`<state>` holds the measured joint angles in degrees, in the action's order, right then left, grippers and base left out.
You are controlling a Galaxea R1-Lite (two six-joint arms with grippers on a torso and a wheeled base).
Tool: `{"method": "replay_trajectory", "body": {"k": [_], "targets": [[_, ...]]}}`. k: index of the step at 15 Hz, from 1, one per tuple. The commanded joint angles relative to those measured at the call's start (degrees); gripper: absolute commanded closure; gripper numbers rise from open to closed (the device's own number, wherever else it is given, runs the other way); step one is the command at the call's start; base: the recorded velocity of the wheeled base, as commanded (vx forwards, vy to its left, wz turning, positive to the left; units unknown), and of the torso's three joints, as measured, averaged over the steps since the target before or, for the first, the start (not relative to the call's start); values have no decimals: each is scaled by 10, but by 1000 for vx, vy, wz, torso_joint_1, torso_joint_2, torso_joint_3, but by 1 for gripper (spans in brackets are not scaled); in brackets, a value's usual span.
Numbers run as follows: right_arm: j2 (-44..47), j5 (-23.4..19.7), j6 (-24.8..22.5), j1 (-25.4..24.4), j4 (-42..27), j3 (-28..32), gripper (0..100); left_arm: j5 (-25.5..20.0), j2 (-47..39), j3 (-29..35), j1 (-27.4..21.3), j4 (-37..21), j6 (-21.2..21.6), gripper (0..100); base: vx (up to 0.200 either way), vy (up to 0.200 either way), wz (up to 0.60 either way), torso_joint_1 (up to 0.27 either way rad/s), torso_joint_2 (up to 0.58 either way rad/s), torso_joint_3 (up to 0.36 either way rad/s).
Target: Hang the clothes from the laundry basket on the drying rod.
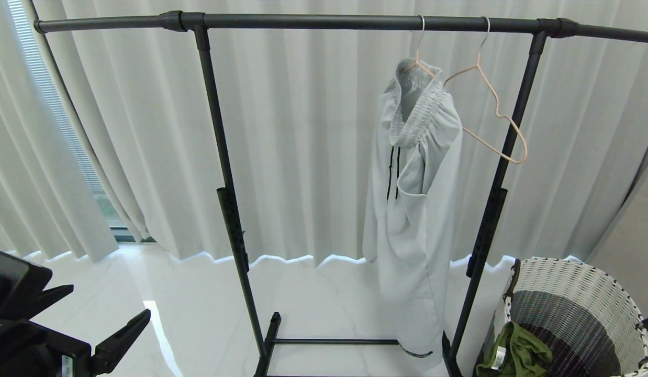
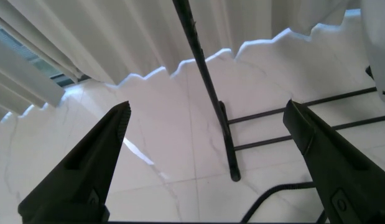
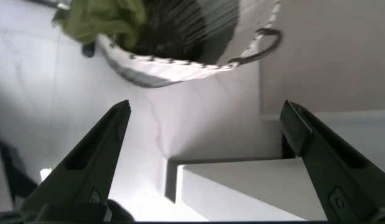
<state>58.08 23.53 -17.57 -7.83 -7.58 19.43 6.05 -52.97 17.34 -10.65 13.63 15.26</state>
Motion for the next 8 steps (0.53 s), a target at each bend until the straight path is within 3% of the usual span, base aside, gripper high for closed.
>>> {"method": "replay_trajectory", "body": {"k": [1, 3, 5, 8], "targets": [[30, -22, 2, 13, -1, -3, 0, 0, -22, 1, 0, 0, -7, 0, 0, 0, 0, 0, 0, 0], [61, -61, -2, 24, 0, 0, 0, -1, -32, -3, 0, 0, -8, 0, 200, 0, 0, -2, 10, 2], [107, -67, 2, 24, 18, -3, 0, -4, -36, -3, -1, 1, -8, 0, 200, 0, 0, -5, 0, 12], [225, -87, 15, 25, 109, -9, 0, -9, -37, -3, -4, 1, -7, 0, 200, 0, 0, 2, 9, -1]]}}
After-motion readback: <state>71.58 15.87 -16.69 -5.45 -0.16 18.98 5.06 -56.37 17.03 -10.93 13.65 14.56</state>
